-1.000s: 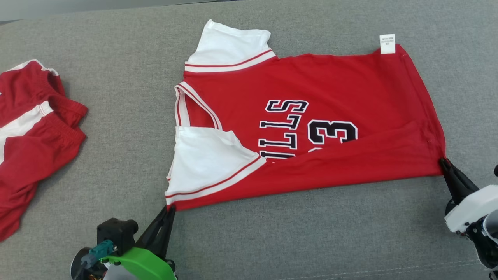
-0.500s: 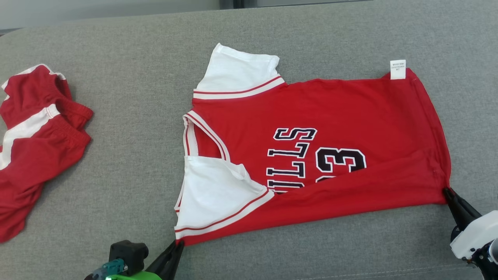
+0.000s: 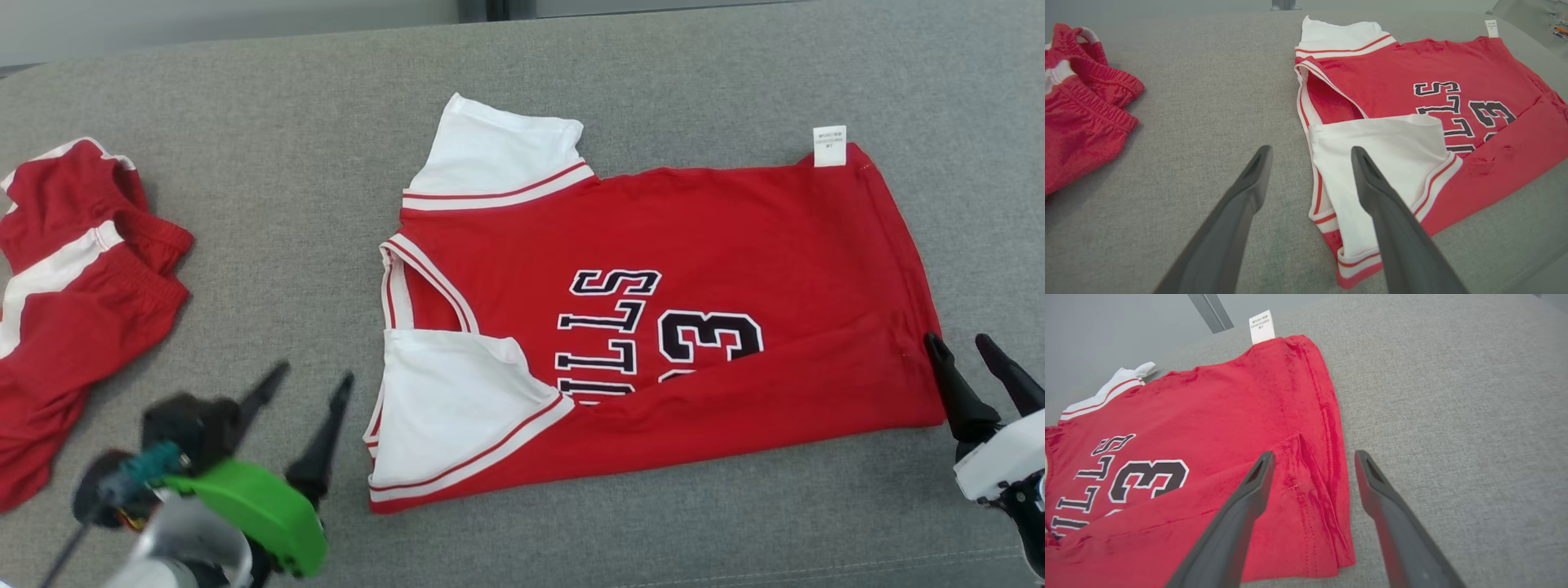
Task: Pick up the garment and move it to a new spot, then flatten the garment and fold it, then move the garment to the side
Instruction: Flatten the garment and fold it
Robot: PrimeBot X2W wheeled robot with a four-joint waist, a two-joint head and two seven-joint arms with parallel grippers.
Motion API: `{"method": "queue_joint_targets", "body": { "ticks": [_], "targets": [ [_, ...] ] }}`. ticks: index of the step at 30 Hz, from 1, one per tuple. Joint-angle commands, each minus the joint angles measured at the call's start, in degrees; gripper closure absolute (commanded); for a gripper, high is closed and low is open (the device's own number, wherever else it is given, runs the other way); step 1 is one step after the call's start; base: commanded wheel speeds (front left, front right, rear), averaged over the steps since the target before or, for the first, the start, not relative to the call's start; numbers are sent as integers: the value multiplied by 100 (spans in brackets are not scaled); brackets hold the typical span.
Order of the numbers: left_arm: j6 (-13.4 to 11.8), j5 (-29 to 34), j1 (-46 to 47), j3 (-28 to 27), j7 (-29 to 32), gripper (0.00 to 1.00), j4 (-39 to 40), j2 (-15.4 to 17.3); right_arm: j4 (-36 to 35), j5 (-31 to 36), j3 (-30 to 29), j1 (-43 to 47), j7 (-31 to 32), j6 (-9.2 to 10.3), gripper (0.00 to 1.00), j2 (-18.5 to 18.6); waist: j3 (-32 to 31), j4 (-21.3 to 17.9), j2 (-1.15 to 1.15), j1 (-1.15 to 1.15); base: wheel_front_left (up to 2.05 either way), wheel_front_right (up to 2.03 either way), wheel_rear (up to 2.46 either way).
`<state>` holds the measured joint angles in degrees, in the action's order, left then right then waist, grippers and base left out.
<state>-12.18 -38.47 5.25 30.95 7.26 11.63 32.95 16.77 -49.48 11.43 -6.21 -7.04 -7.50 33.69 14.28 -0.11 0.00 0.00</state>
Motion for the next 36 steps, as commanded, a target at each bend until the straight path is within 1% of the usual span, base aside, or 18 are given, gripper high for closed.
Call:
{"method": "queue_joint_targets", "body": {
  "ticks": [1,3,6,9,14,17,19,21,24,27,31,36],
  "targets": [
    [-52,81,356,-176,141,0,228,193,-143,138,-73,-84,50,2,0,-98,80,5,0,0,0,0,0],
    [-84,167,856,-387,375,0,426,383,-331,332,-148,-196,130,2,0,-233,196,-7,0,0,0,0,0],
    [50,70,1724,-589,687,0,431,437,-546,577,-170,-403,249,2,0,-430,447,-64,0,0,0,0,0],
    [376,-170,2734,-650,1030,0,27,287,-780,766,8,-811,448,1,0,-579,825,-246,0,0,0,0,0],
    [1007,-386,4262,-438,1642,0,-1060,36,-930,998,302,-1478,522,1,0,-809,1390,-567,0,0,0,0,0],
    [1405,-410,4976,-246,1970,0,-1831,-79,-887,1052,500,-1854,360,2,0,-912,1668,-779,0,0,0,0,0],
    [1580,-344,5358,-128,2061,0,-2267,-161,-819,1081,609,-2029,199,1,0,-992,1806,-897,0,0,0,0,0],
    [1697,-298,5609,-4,2151,0,-2656,-195,-780,1059,760,-2183,63,1,0,-1070,1930,-1046,0,0,0,0,0],
    [1827,-240,5894,181,2260,0,-3061,-211,-733,968,897,-2316,-161,2,0,-1092,2086,-1234,0,0,0,0,0],
    [1901,-253,6113,319,2370,0,-3336,-134,-720,904,971,-2373,-374,1,0,-1094,2234,-1409,0,0,0,0,0],
    [1954,-395,6289,432,2455,0,-3557,27,-680,798,1039,-2377,-588,2,0,-1121,2381,-1654,0,0,0,0,0],
    [1966,-507,6374,579,2570,0,-3693,254,-545,714,1133,-2405,-725,2,0,-1201,2445,-1864,0,0,0,0,0]
  ]
}}
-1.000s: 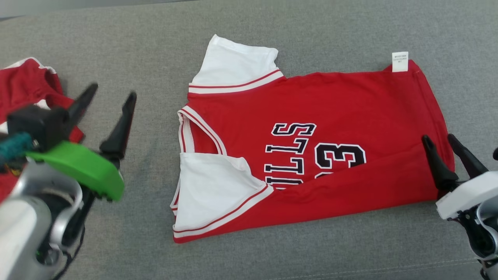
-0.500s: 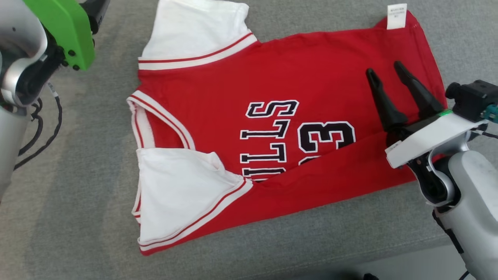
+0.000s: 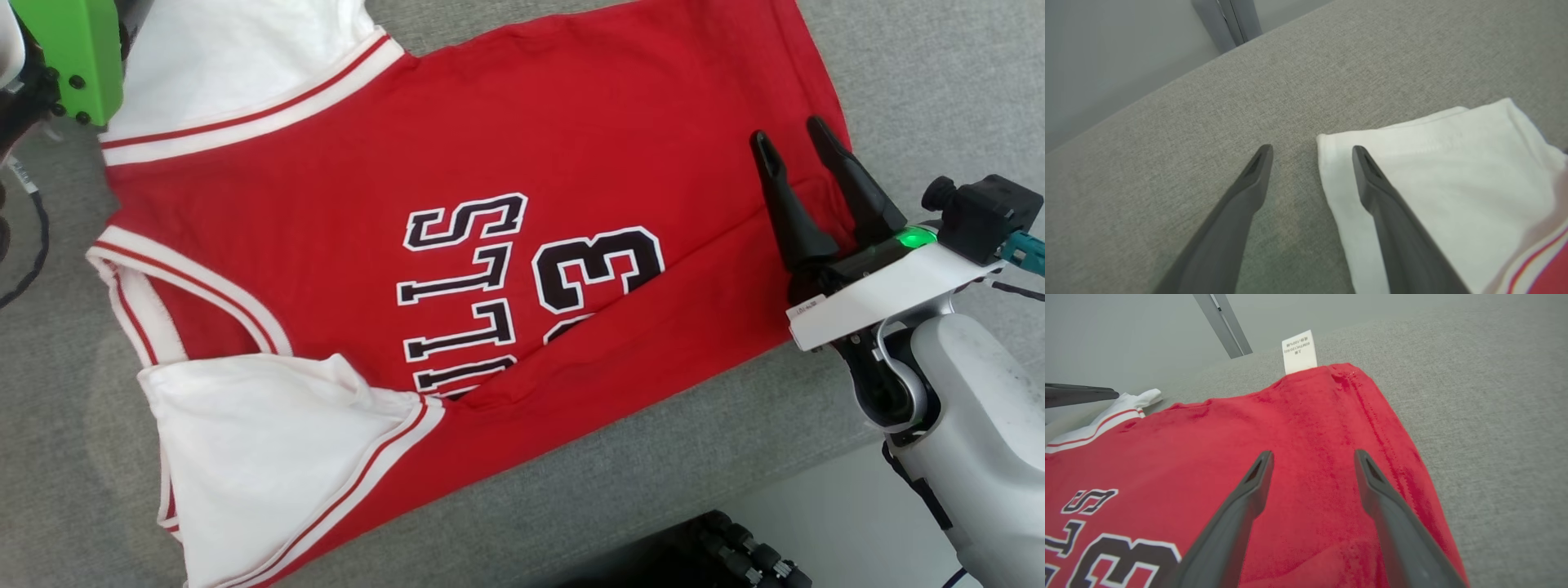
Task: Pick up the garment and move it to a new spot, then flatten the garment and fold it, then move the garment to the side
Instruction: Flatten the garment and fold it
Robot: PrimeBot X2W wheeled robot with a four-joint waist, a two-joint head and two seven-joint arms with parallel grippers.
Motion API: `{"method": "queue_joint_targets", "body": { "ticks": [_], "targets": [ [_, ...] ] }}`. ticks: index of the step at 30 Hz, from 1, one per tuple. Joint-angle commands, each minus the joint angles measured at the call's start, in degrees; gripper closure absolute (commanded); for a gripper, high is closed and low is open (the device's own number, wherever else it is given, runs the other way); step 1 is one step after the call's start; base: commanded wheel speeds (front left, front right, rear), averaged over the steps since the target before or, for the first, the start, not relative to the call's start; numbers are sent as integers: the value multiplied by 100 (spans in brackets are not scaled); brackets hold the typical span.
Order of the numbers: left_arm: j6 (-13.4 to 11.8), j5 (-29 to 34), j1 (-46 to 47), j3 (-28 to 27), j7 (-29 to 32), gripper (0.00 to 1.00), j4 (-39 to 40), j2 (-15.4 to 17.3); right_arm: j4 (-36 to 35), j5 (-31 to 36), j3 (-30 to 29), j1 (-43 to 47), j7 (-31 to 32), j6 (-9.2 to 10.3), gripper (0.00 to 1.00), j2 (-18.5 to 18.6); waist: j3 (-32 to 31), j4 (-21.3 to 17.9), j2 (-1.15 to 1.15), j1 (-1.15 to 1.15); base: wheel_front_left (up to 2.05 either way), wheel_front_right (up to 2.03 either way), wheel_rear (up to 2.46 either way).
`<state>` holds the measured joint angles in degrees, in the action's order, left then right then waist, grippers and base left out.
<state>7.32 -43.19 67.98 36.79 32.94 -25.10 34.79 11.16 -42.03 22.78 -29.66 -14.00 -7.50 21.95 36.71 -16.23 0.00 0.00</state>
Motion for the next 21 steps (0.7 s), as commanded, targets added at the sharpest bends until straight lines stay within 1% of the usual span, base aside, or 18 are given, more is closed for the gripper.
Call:
{"method": "queue_joint_targets", "body": {
  "ticks": [1,5,6,8,9,10,16,21],
  "targets": [
    [19,-22,109,28,8,0,-27,109,33,-39,10,-58,-47,2,0,-25,205,-280,0,0,0,0,0],
    [19,127,142,192,31,0,-117,301,100,-83,60,-58,-90,1,0,-35,215,-386,0,0,0,0,0],
    [20,145,133,218,22,17,-167,340,115,-100,74,-71,-99,1,0,-37,212,-411,0,0,0,0,0],
    [15,203,124,246,-1,61,-264,394,139,-132,96,-87,-115,1,0,-37,206,-446,0,0,0,0,0],
    [-7,214,126,248,-20,68,-299,404,144,-140,102,-91,-119,1,0,-33,202,-456,0,0,0,0,0],
    [-17,215,116,252,-10,100,-344,407,150,-147,105,-90,-122,1,0,-21,195,-463,0,0,0,0,0],
    [-34,38,56,276,244,100,-454,371,196,-165,14,-8,-121,2,0,91,121,-427,0,0,0,0,0],
    [-29,-120,31,208,133,100,-323,279,195,-98,-74,-81,-122,2,0,163,8,-317,0,0,0,0,0]
  ]
}}
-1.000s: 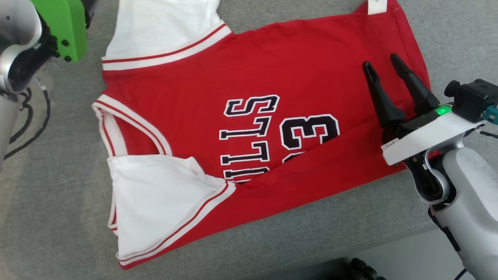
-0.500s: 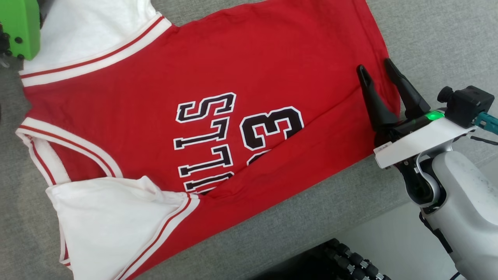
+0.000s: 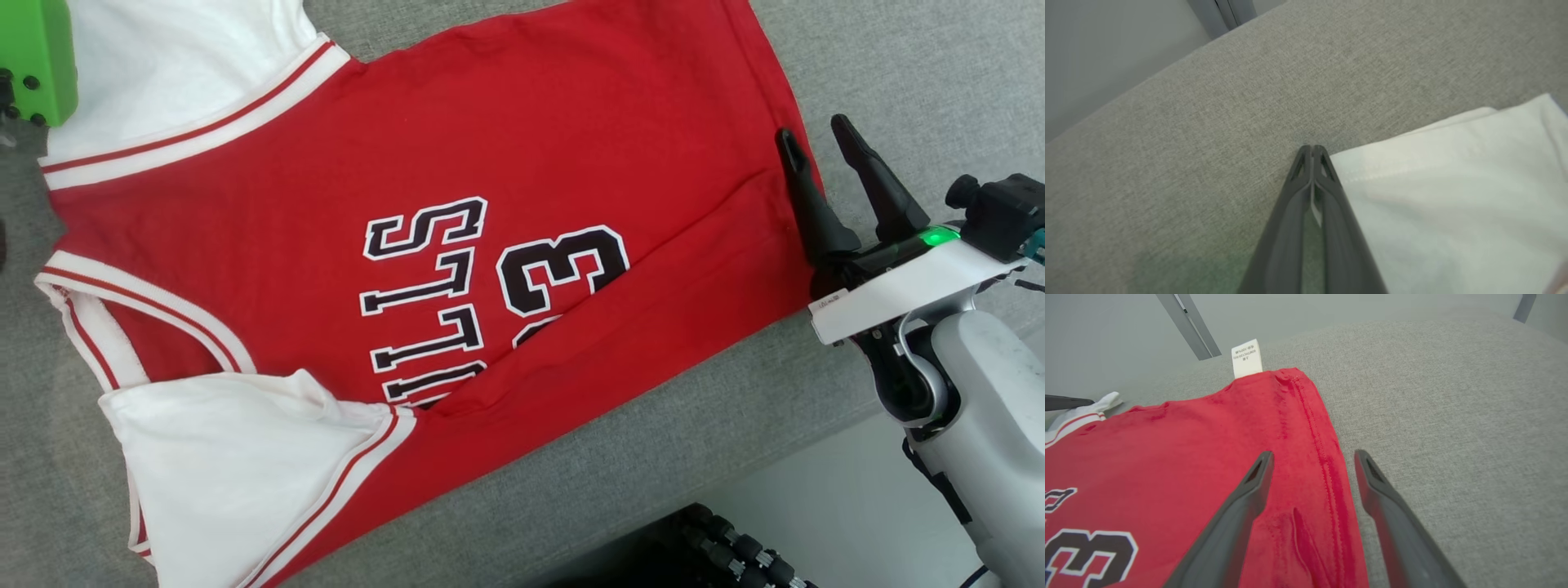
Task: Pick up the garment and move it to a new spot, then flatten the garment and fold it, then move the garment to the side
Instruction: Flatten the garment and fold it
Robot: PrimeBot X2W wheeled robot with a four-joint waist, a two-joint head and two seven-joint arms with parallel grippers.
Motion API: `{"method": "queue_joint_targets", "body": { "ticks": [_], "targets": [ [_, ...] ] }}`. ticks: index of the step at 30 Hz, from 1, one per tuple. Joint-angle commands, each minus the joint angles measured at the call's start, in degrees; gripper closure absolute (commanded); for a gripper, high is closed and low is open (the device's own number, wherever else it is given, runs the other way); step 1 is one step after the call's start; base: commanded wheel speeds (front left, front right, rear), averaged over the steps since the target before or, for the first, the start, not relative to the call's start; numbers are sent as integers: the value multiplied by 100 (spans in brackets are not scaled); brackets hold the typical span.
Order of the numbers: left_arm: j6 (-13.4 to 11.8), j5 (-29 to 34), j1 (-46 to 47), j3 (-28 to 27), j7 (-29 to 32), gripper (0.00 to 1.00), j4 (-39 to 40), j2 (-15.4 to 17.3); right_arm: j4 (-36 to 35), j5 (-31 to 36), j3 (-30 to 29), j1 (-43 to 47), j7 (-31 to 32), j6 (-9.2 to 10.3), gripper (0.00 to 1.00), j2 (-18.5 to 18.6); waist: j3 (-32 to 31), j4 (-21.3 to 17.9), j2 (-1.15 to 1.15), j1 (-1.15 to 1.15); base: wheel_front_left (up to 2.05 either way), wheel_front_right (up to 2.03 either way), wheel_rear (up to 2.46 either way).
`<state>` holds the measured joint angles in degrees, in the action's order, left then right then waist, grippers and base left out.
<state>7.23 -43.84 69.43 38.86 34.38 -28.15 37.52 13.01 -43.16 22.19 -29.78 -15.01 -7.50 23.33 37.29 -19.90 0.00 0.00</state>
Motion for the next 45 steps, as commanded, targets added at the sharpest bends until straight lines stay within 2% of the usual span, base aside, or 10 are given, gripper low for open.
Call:
{"method": "queue_joint_targets", "body": {
  "ticks": [1,8,16,24,30,31,32,33,34,45],
  "targets": [
    [-17,-81,-102,-18,-82,100,35,-28,26,20,-26,-94,-20,2,0,52,-95,93,0,0,0,0,0],
    [10,-219,-164,0,-321,100,390,-144,334,-194,-13,-460,348,1,0,144,-330,327,0,0,0,0,0],
    [25,-251,-153,119,-668,100,1033,-215,1219,-470,229,-1689,1526,1,0,482,-301,727,0,0,0,0,0],
    [26,-221,-94,256,-779,100,1374,-240,2047,-244,630,-2518,2029,2,0,504,-208,994,0,0,0,0,0],
    [28,-253,-73,318,-784,100,1473,-189,2462,-266,981,-2871,2106,2,2,421,-172,1084,0,0,0,0,0],
    [29,-259,-75,325,-804,100,1486,-181,2520,-303,1043,-2912,2123,2,19,414,-166,1096,0,0,0,0,0],
    [29,-259,-77,325,-827,100,1498,-174,2560,-328,1100,-2933,2152,2,54,411,-163,1104,0,0,0,0,0],
    [29,-263,-90,332,-843,100,1506,-159,2588,-339,1172,-2955,2162,2,67,422,-162,1113,0,0,0,0,0],
    [29,-260,-97,332,-860,100,1510,-143,2612,-366,1220,-2974,2146,2,100,432,-163,1117,0,0,0,0,0],
    [31,-170,-3,417,-1475,100,1505,-8,2663,-578,1488,-3247,1862,4,100,679,-332,1100,0,0,0,0,0]
  ]
}}
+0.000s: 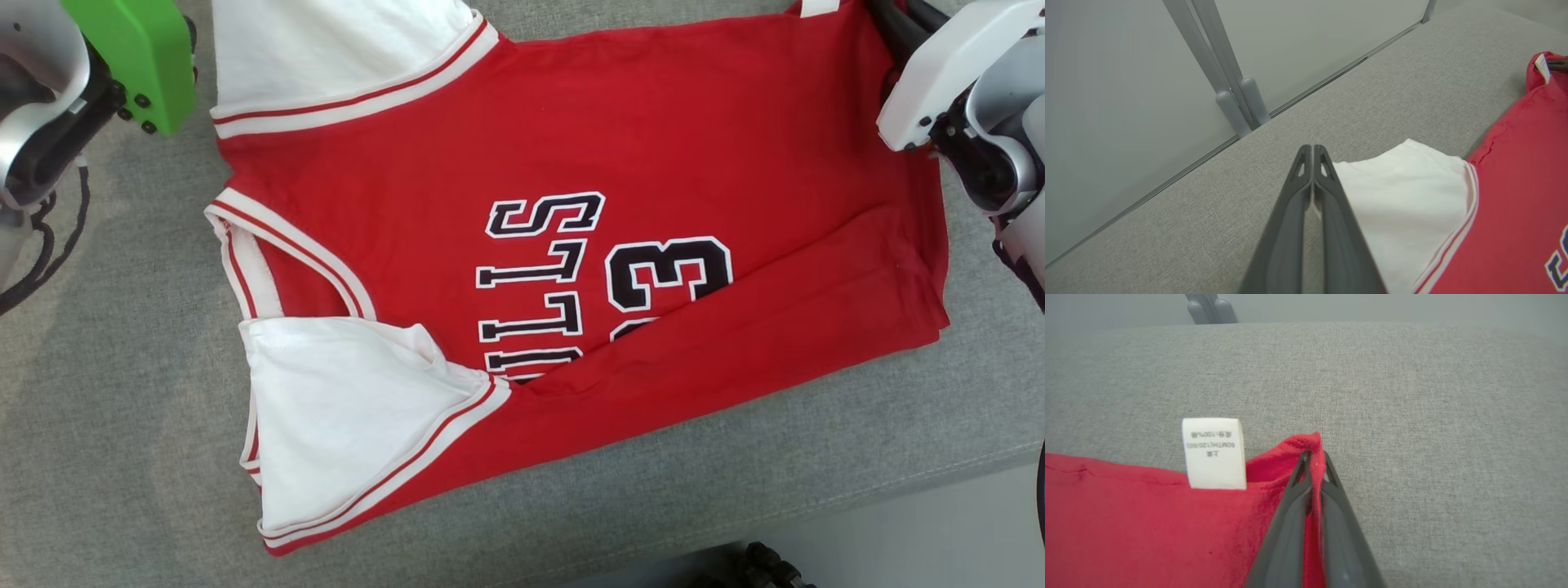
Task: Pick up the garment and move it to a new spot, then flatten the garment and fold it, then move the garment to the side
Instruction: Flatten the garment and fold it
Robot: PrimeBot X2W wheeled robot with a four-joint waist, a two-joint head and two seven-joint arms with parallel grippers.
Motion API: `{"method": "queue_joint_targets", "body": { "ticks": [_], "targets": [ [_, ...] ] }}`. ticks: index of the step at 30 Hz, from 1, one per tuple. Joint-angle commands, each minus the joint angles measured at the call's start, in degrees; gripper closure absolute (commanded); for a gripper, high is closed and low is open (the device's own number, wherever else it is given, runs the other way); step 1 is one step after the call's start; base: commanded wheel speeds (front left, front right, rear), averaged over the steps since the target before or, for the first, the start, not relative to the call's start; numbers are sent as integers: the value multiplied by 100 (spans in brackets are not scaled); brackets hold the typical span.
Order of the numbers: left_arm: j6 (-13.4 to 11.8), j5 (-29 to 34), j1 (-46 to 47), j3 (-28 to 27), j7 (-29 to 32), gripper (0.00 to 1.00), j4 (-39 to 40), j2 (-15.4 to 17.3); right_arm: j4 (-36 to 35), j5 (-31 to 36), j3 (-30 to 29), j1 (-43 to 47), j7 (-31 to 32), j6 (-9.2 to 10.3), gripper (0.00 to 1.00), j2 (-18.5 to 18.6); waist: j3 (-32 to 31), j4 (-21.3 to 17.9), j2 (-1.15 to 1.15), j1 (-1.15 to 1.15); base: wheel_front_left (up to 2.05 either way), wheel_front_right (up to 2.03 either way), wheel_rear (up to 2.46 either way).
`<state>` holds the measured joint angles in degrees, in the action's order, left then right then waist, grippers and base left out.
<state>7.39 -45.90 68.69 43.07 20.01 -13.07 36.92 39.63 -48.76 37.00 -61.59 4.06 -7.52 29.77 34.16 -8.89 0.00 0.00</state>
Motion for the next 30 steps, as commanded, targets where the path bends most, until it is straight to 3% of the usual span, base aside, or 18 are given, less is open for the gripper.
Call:
{"method": "queue_joint_targets", "body": {
  "ticks": [1,7,14,18,30],
  "targets": [
    [16,42,96,-1,-108,100,-16,53,16,-41,-19,-104,-92,6,100,61,-30,0,0,0,0,0,0],
    [15,161,275,-132,-724,100,-188,-41,80,-255,-181,-263,-382,6,100,82,-94,52,0,0,0,0,0],
    [10,-93,22,-119,-1008,100,-185,-186,-202,-533,-130,61,-294,6,100,447,-266,262,0,0,0,0,0],
    [-43,-318,-378,-159,-1112,100,160,-83,-537,-765,-162,397,-245,6,100,720,-399,392,0,0,0,0,0],
    [-766,-1234,-2469,-326,-1292,100,1971,436,-1489,-1072,-432,1745,-185,6,100,1528,-779,727,0,0,0,0,0]
  ]
}}
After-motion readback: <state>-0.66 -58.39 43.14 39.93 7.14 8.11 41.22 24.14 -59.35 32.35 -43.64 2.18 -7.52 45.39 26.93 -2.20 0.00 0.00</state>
